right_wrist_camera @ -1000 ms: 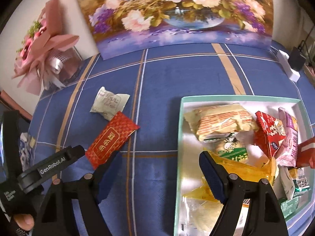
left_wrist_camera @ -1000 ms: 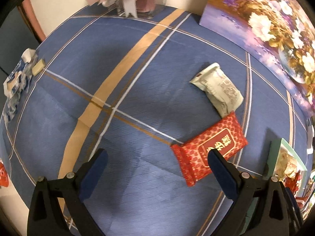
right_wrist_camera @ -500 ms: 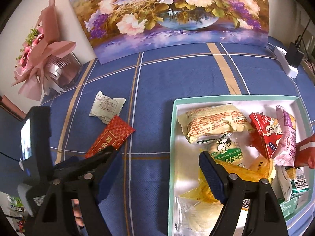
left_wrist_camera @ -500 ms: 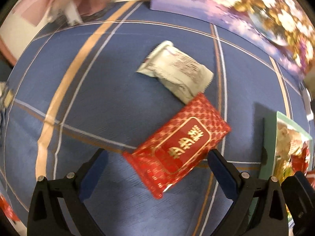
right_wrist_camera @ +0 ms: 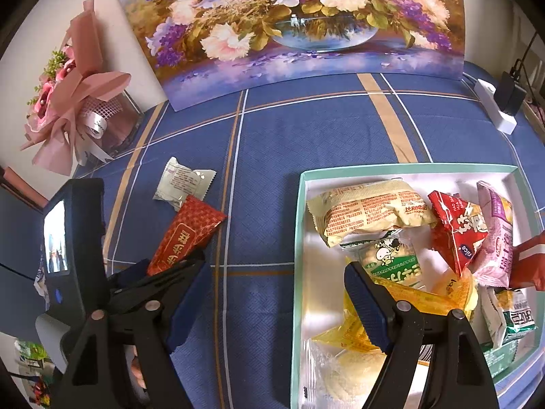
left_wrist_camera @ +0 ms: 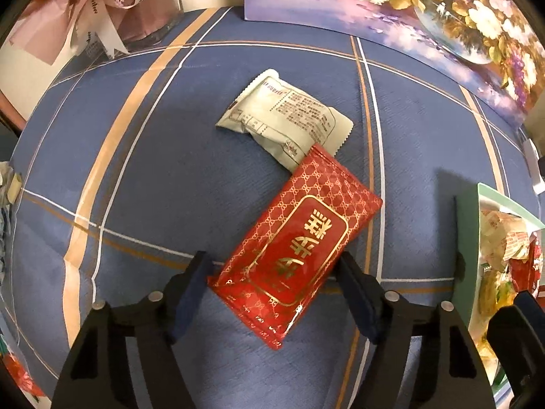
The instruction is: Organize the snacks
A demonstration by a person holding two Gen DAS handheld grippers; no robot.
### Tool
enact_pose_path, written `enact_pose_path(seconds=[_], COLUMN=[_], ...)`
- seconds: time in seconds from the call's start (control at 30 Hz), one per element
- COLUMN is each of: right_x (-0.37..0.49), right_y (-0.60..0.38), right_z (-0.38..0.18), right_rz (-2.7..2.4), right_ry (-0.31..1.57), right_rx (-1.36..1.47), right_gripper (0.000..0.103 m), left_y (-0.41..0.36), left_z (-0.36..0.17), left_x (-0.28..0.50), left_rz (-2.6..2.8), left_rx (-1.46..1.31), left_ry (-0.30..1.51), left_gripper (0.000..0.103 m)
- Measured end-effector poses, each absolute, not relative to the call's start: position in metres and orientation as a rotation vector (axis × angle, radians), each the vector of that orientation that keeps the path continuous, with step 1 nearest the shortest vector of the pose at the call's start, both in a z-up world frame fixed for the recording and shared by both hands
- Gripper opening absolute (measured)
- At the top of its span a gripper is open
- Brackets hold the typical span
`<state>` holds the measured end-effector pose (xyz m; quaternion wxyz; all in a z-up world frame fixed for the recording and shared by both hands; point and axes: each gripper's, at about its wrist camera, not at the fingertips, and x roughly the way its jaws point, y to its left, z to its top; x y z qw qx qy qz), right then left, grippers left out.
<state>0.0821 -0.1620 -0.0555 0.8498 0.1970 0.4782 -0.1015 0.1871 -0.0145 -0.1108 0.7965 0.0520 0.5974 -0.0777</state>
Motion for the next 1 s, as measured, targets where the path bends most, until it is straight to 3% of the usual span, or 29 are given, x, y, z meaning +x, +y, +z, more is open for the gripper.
enact_pose_path(seconds=[1.0], right_x=[0.103], right_y=[-0.114], right_z=[-0.037], right_rz=[-0.152], right_ry=[0.988], right_rx=[0.262], right_gripper=[0.083], left_y=[0.071], left_z=[-0.127], left_x=[0.22], left_rz=[0.018], left_rx=[-0.07], left_ry=[1.298], left_gripper=[0.073])
